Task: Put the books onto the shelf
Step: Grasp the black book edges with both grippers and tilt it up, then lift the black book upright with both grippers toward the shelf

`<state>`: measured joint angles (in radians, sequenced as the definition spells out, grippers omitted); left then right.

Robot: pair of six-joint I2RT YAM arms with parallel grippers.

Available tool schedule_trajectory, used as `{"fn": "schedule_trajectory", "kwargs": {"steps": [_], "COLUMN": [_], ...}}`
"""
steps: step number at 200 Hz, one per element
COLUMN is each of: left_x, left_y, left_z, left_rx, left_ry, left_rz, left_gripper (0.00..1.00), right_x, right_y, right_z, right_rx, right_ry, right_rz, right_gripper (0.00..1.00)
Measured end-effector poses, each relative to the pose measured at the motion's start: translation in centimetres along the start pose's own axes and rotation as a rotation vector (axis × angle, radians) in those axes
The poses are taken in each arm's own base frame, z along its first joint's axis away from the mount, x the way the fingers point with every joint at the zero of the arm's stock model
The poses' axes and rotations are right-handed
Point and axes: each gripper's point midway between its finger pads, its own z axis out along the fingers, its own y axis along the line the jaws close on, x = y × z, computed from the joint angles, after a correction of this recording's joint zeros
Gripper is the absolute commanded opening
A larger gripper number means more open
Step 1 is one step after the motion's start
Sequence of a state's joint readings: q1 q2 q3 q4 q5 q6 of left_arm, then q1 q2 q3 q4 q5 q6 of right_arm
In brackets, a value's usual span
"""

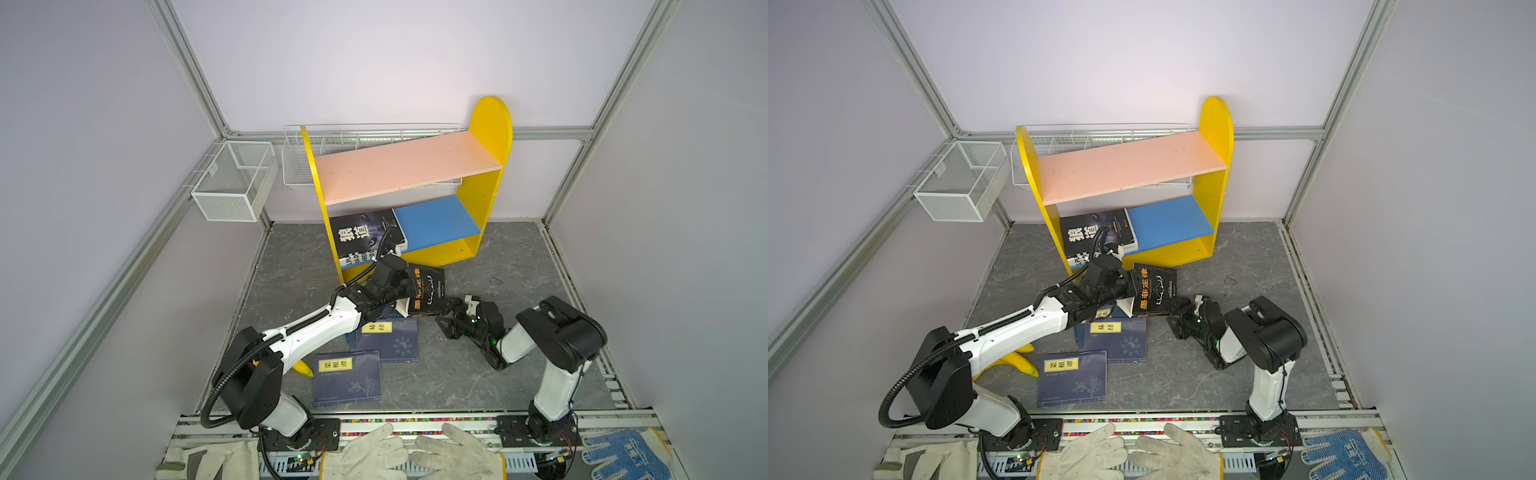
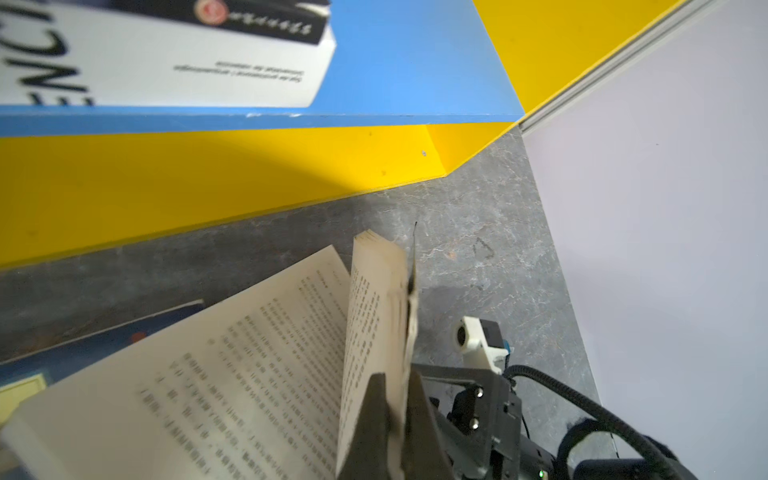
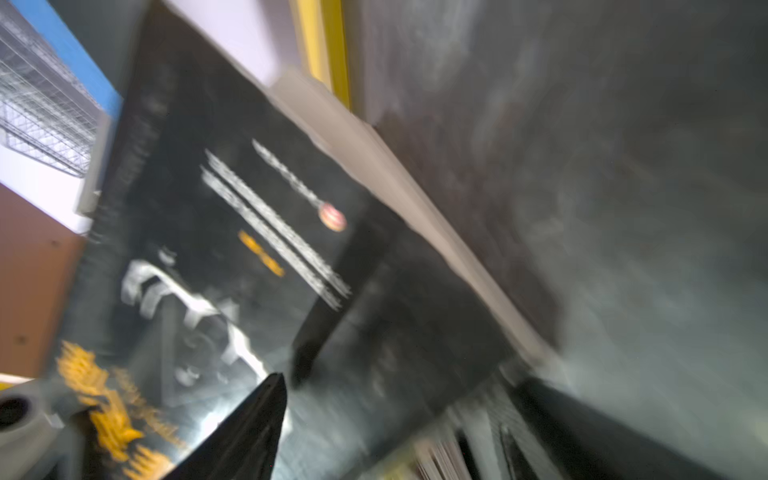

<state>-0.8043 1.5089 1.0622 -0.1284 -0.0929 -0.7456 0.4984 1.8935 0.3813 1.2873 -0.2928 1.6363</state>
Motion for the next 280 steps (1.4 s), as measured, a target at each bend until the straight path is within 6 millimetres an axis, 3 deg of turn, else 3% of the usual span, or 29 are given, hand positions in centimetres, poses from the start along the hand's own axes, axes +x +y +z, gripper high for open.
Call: {"fn": "schedule_trajectory", "kwargs": {"steps": [38, 64, 78, 86, 102, 120, 144, 166, 206, 241, 280], "left_x": [1.7, 2.2, 2.4, 2.5, 3.0, 2.6, 1.4, 0.9, 3.1, 5.9, 5.8], "left_y": [3.1, 4.1, 4.6, 4.8, 5.3, 5.3, 5.1, 4.8, 4.7, 5.9, 5.1], "left_z": [-0.7, -0.9, -0.9, -1.0, -1.2, -1.8, -3.7, -5.9, -8.1, -8.7, -8.6], "left_rx": [-0.061, -0.093, -0.109, -0.120, -0.144, -0.146, -0.145, -0.117, -0.034, 0.007, 0.116], "left_ry": [-0.007, -0.007, -0.004, -0.003, 0.015, 0.001, -0.043, -0.063, 0.006, 0.065, 0.037], "left_rz": [-0.057, -0.068, -0.066, -0.065, -0.053, -0.053, -0.053, -0.045, -0.055, -0.131, -0.241], "left_gripper": [0.00, 0.00, 0.07, 0.13, 0.38, 0.61, 0.80, 0.92, 0.97, 0.98, 1.00], "right_x": [0.8, 0.8, 0.7, 0.6, 0.3, 0.1, 0.1, 0.1, 0.3, 1.3, 2.8], "right_y": [-0.1, -0.7, -0.8, -0.7, -0.4, -0.5, -0.4, 0.1, 4.5, 10.3, 15.7], "right_z": [1.2, 1.6, 1.7, 1.8, 2.0, 2.0, 1.9, 2.0, 2.6, 2.1, 0.8], "right_rx": [-0.030, -0.023, -0.026, -0.029, -0.038, -0.036, -0.037, -0.046, -0.115, -0.167, -0.210], "right_ry": [0.018, 0.018, 0.013, 0.011, -0.002, -0.009, -0.012, -0.012, -0.005, 0.019, 0.049], "right_rz": [-0.017, -0.006, -0.005, -0.004, 0.003, 0.003, 0.002, -0.005, -0.041, -0.125, -0.239], "right_gripper": [0.60, 0.41, 0.30, 0.25, 0.14, 0.11, 0.08, 0.08, 0.07, 0.07, 0.07]}}
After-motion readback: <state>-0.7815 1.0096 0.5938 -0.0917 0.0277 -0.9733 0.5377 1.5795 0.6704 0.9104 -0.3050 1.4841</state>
